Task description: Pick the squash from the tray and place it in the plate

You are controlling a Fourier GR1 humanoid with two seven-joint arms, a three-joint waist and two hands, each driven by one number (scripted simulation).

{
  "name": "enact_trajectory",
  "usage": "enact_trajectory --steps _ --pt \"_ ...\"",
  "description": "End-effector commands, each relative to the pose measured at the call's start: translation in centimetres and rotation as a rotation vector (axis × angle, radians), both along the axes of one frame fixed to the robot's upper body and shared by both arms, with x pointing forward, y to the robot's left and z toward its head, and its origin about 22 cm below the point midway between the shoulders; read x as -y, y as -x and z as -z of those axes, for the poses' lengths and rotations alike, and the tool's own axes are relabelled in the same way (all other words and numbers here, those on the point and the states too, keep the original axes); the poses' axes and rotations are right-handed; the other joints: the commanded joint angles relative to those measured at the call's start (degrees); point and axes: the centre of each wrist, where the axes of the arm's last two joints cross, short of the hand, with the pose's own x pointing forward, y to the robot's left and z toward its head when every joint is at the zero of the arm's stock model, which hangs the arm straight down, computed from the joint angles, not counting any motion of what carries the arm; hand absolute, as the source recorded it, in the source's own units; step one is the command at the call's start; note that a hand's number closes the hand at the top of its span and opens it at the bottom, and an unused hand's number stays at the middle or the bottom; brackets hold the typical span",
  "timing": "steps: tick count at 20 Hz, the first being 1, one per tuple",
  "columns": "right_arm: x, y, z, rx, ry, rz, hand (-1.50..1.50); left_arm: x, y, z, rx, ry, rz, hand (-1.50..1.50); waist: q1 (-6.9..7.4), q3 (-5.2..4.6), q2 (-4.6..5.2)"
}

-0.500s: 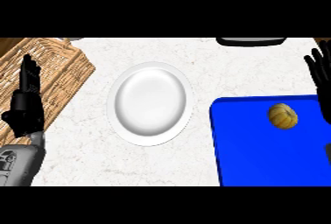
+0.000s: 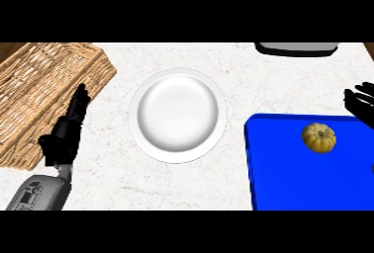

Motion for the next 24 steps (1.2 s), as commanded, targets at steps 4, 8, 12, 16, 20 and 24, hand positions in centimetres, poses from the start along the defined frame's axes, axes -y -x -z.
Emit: enact_trajectory --steps 4,8,12,16,20,24 --pt "-7.5 -2.5 4.4 -0.046 0.134 0.36 -1.5 -0.1 2.7 2.8 -0.161 0.076 0.114 0.0 0.91 0.37 -2.23" --pt "-8.7 -4.8 3.7 -0.119 0.256 0.395 -1.5 -1.8 2.2 1.6 -0.151 0.059 0.099 0.0 -0.59 0.39 -2.5" --pt "-9.0 -5.7 2.3 -0.193 0.294 0.41 -1.5 -3.1 4.0 4.4 -0.162 0.053 0.066 0.0 -2.26 0.23 -2.9" --pt "-8.8 -6.6 1.0 -0.437 0.331 0.363 -1.5 -3.1 3.0 2.8 -0.173 0.077 0.061 0.0 -2.47 0.21 -3.18" --pt "-9.5 -6.8 -0.5 -0.674 0.315 0.278 -1.5 -3.6 3.1 2.7 -0.171 0.074 0.046 0.0 -3.06 0.22 -3.35" --pt "-10.5 -7.3 -3.2 -0.852 0.262 0.172 -1.5 -3.9 4.3 3.6 -0.177 0.083 0.05 0.0 -2.9 0.26 -3.38"
